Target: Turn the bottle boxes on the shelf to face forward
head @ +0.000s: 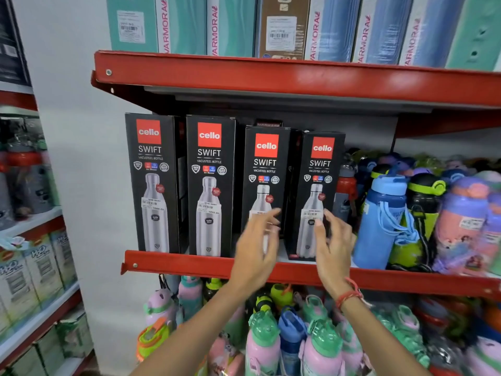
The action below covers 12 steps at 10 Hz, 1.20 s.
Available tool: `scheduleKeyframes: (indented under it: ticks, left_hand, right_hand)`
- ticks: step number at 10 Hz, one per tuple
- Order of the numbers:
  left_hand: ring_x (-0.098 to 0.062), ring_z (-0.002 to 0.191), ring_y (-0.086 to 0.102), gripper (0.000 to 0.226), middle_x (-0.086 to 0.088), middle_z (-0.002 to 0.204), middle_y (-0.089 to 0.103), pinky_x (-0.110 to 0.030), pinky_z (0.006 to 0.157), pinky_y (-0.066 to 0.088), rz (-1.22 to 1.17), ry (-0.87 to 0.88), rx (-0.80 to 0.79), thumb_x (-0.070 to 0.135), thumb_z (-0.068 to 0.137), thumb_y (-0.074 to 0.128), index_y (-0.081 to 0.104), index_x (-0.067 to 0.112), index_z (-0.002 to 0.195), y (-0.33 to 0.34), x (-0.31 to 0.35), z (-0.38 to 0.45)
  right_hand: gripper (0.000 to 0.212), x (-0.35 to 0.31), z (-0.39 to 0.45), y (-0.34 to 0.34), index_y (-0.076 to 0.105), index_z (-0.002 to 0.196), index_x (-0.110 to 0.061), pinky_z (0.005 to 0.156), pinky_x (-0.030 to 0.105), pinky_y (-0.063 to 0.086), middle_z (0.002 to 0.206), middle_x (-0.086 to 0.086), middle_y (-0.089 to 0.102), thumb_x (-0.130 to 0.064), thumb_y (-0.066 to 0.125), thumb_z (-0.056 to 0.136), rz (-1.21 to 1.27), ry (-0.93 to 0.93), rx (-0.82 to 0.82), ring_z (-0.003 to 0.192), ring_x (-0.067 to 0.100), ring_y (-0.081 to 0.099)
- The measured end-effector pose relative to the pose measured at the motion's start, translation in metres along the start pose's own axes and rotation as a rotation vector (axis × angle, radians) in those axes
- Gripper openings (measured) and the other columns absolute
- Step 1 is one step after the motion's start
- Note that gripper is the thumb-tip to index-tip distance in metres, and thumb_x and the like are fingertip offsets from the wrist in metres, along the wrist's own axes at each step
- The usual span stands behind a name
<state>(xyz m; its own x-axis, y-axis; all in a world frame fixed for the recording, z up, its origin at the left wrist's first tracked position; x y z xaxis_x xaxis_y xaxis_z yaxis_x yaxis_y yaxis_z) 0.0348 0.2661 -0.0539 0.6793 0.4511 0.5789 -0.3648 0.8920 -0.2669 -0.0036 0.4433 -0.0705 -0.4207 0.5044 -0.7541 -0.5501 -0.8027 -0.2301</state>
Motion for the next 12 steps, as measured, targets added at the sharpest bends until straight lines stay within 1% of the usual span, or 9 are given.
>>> scheduleKeyframes:
  ticks: [1,2,3,7,8,9,10,11,12]
  left_hand:
    - [-0.005,0.145,0.024,0.059,0.006,0.159,0.025,-0.027,0.119,0.021,-0.108,-0.221,-0.337,0.045,0.102,0.034,0.015,0.025,0.154,0.054,-0.001,-0.003]
    - [-0.009,0.15,0.0,0.068,0.013,0.163,-0.004,-0.028,0.117,0.003,-0.216,-0.451,-0.424,0.06,0.096,0.016,-0.012,0.033,0.153,0.082,-0.01,-0.001]
    - [-0.015,0.151,0.006,0.066,0.011,0.163,0.004,-0.035,0.12,0.006,-0.245,-0.558,-0.427,0.065,0.092,0.005,-0.008,0.038,0.152,0.091,-0.021,0.004]
    - [-0.02,0.15,0.019,0.094,0.006,0.163,0.011,-0.047,0.123,0.01,-0.215,-0.577,-0.467,0.09,0.069,0.004,0.005,0.042,0.151,0.06,-0.019,-0.014]
    - [-0.019,0.149,0.021,0.096,0.009,0.163,0.012,-0.047,0.123,0.012,-0.204,-0.525,-0.485,0.088,0.073,0.009,0.007,0.036,0.153,0.052,-0.004,-0.012]
    - [-0.01,0.138,0.043,0.093,0.0,0.153,0.042,-0.039,0.119,0.028,-0.176,-0.38,-0.306,0.082,0.08,0.016,0.024,0.023,0.153,0.017,0.025,0.014]
    - [0.021,0.117,0.043,0.063,0.008,0.144,0.046,-0.016,0.105,0.039,-0.05,-0.062,-0.116,0.057,0.098,0.026,0.024,0.023,0.152,-0.041,0.074,0.055]
    - [-0.005,0.15,0.009,0.061,-0.001,0.164,0.008,-0.028,0.124,0.009,0.295,0.32,0.132,0.039,0.103,0.028,0.01,0.011,0.155,-0.107,0.125,0.091]
    - [-0.024,0.15,-0.003,0.071,-0.014,0.162,0.002,-0.048,0.123,-0.001,0.756,0.545,0.413,0.042,0.101,0.031,0.005,0.001,0.152,-0.16,0.146,0.106]
  right_hand:
    - [0.064,0.027,0.013,0.001,0.025,0.149,-0.023,0.115,0.044,0.02,0.151,0.01,0.029,-0.048,0.044,0.094,-0.053,0.086,-0.123,0.141,0.028,0.02]
    - [0.076,0.038,0.017,0.014,0.0,0.152,-0.031,0.118,0.039,0.009,0.159,-0.01,0.007,-0.058,0.035,0.091,0.11,0.205,-0.364,0.148,0.016,0.007]
    - [0.079,0.036,0.019,0.017,-0.007,0.148,-0.04,0.116,0.033,0.009,0.144,-0.029,0.003,-0.067,0.03,0.084,0.253,0.271,-0.461,0.145,0.007,0.008]
    - [0.073,0.017,-0.011,-0.009,0.0,0.148,-0.045,0.113,0.031,0.017,0.142,-0.029,0.011,-0.067,0.029,0.085,0.156,0.197,-0.549,0.134,-0.001,0.018]
    - [0.075,-0.003,-0.01,-0.016,0.005,0.149,-0.044,0.116,0.032,0.015,0.146,-0.029,0.014,-0.069,0.031,0.084,0.174,0.166,-0.472,0.14,0.001,0.018]
    - [0.073,-0.051,0.001,-0.032,0.014,0.148,-0.042,0.12,0.036,0.017,0.147,-0.03,0.018,-0.066,0.036,0.083,0.233,0.048,-0.347,0.141,-0.003,0.018]
    - [0.065,-0.128,0.014,-0.052,0.015,0.151,-0.034,0.119,0.026,0.012,0.155,-0.024,0.013,-0.053,0.036,0.092,0.192,-0.214,-0.224,0.141,-0.01,0.01]
    - [0.061,-0.214,0.023,-0.072,0.012,0.152,-0.015,0.121,0.039,0.007,0.16,-0.007,0.007,-0.038,0.035,0.1,-0.055,-0.609,0.078,0.148,0.008,0.001]
    - [0.066,-0.264,0.023,-0.073,0.01,0.149,-0.003,0.12,0.05,0.008,0.159,0.017,0.012,-0.041,0.034,0.1,-0.537,-0.843,0.393,0.147,0.028,0.004]
Point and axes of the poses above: each hand's wrist, its own z-axis towards the middle knuckle, its own y-axis out of the palm, x = y × z, the point moved 6 cm from there along z, towards the middle knuckle
